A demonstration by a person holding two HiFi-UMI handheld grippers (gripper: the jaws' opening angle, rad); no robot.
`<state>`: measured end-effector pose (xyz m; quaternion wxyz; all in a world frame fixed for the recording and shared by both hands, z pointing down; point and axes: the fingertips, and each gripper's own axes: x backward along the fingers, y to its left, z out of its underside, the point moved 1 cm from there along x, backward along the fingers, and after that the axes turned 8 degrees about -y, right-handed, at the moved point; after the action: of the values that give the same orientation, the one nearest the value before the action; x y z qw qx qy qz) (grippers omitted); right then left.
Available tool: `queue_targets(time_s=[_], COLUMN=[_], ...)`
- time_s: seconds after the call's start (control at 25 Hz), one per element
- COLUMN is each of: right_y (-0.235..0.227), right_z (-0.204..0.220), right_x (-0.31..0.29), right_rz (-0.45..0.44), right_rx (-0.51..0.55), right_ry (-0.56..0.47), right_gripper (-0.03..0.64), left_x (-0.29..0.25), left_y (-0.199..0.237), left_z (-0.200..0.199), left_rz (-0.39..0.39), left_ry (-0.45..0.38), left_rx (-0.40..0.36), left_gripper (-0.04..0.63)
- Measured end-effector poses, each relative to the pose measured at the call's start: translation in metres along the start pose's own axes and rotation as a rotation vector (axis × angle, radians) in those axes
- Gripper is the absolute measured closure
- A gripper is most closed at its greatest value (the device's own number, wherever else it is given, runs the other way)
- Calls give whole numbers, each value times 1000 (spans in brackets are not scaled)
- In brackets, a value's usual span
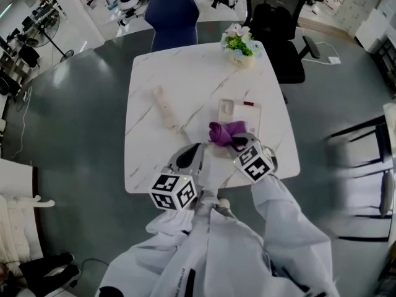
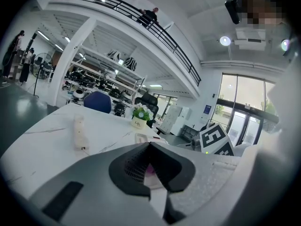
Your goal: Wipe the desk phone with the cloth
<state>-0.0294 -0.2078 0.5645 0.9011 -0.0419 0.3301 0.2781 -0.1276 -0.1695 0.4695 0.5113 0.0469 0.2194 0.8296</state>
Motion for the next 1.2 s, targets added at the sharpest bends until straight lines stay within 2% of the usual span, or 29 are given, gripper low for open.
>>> queue_targets(time_s=[1.2], right_y=[47], right_z=[25], right_x=[17], right_rz=[-93], right_rx=[5], right_ry=[11], right_gripper=[586], left_x=[20], left_y=[-22], left_z=[10], left_rz=[-19], left_ry=[-17], left_rx=[-5], left_gripper=[597])
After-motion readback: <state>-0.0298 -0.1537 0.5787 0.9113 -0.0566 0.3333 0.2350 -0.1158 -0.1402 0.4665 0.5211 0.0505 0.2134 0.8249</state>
